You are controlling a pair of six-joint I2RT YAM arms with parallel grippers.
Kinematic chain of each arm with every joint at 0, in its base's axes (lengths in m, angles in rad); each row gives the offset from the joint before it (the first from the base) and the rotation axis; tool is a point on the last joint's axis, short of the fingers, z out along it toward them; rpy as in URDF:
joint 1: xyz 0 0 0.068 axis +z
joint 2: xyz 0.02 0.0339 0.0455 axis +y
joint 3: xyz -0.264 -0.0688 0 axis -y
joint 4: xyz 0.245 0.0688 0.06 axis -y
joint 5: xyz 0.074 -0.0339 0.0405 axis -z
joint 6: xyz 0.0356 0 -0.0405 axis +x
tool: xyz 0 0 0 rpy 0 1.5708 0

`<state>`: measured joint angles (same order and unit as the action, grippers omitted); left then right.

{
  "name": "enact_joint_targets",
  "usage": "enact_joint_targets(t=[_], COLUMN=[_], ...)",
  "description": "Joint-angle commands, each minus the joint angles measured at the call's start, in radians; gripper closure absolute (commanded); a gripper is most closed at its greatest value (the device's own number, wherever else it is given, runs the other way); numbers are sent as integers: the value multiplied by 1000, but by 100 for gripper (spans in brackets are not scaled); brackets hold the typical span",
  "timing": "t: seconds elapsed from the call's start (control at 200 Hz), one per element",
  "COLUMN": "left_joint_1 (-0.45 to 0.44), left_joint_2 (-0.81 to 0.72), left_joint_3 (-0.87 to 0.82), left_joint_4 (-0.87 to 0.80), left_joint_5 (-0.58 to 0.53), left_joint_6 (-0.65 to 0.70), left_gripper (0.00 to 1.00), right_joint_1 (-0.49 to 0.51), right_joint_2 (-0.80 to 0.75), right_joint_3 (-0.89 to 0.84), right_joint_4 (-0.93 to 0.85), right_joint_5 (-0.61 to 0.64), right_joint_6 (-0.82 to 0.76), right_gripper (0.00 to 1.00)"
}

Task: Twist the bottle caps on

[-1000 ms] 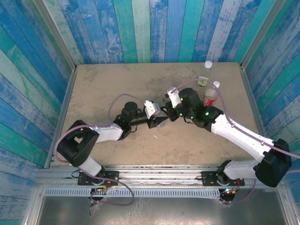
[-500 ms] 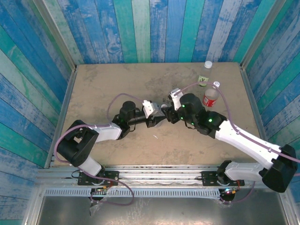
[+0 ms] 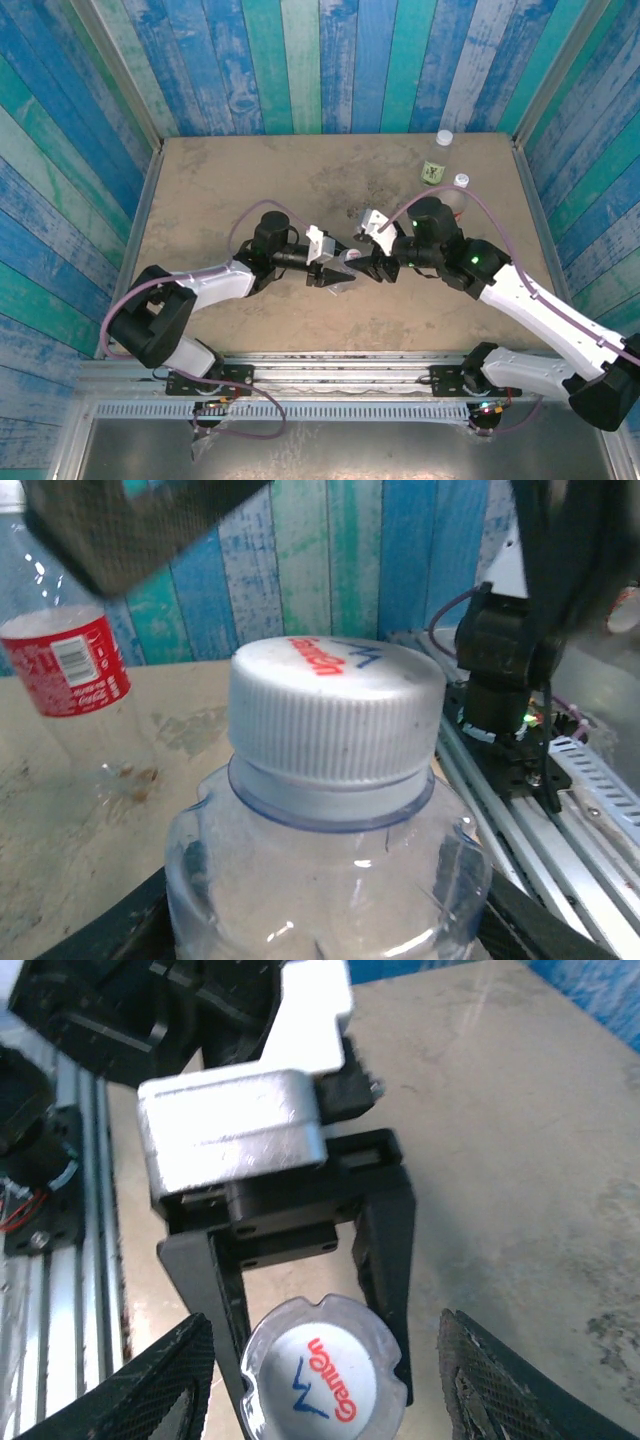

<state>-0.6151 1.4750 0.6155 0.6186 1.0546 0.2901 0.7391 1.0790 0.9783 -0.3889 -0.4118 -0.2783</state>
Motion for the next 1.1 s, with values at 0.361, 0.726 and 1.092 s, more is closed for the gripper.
enact_joint_targets(t=[0.361, 0.726, 1.092], left_joint_1=[2, -21, -106], left_joint_2=[-60, -44, -4], left_joint_3=[18, -36, -54], left_joint_4=[-7, 191, 242], left_joint_5=[54, -587, -922], left_joint_6=[-13, -103, -39], left_gripper=[47, 48, 49], right_joint_1=[-3, 21, 172], right_joint_2=[39, 74, 164], right_joint_3=[7, -80, -97], right_joint_4=[-42, 250, 279], right_joint_5=[-53, 250, 776], right_joint_6=[-89, 408, 762], right_gripper=[67, 79, 82])
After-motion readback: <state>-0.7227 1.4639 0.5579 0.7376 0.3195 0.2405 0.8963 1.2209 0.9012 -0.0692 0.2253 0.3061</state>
